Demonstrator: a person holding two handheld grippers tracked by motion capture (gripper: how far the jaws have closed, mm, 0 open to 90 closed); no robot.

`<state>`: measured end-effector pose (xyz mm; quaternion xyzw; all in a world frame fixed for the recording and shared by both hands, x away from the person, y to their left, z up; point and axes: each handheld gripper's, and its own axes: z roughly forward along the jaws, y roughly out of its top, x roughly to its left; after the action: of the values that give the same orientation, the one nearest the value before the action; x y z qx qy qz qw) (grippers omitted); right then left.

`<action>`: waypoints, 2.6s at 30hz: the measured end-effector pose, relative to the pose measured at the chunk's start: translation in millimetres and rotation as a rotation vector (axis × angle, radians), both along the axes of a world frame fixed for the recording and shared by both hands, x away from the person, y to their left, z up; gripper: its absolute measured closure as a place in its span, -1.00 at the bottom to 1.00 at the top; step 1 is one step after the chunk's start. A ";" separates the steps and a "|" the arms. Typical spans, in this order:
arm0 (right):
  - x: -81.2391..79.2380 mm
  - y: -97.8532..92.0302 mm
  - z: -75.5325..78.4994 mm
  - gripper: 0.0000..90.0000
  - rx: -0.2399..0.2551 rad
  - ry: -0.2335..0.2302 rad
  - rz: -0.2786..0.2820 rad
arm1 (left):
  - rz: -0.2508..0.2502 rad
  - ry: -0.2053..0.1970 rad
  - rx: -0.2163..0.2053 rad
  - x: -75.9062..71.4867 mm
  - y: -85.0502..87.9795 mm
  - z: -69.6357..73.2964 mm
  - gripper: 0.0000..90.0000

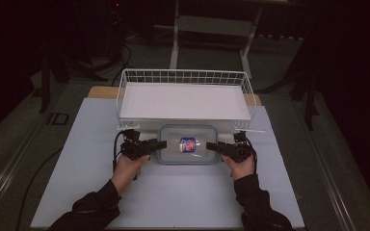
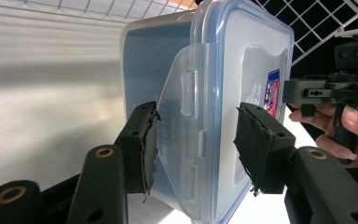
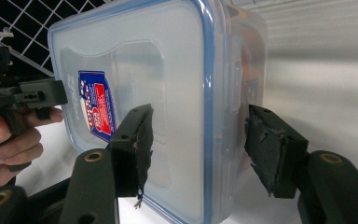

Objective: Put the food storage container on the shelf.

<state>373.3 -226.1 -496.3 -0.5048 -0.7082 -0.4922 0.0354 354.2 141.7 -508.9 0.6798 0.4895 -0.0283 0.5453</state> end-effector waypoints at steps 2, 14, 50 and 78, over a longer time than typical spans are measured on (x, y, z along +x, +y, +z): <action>1.2 0.8 1.1 -0.05 0.003 0.003 -0.004 | 0.003 -0.001 -0.003 1.6 0.8 0.3 0.09; 2.7 5.3 1.6 -0.12 -0.002 -0.005 -0.042 | 0.039 -0.028 -0.052 5.1 0.4 -7.5 0.05; 2.7 17.1 9.4 -0.32 -0.080 -0.121 -0.119 | 0.110 -0.133 0.057 -8.2 -2.3 -4.1 -0.31; -44.9 69.7 -10.2 0.99 -0.190 -0.149 0.069 | -0.046 -0.162 0.113 -62.5 9.1 -3.2 -1.00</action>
<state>328.4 -156.4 -506.5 -0.4430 -0.7695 -0.4575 -0.0485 291.7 150.8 -512.1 0.7207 0.4287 0.0419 0.5433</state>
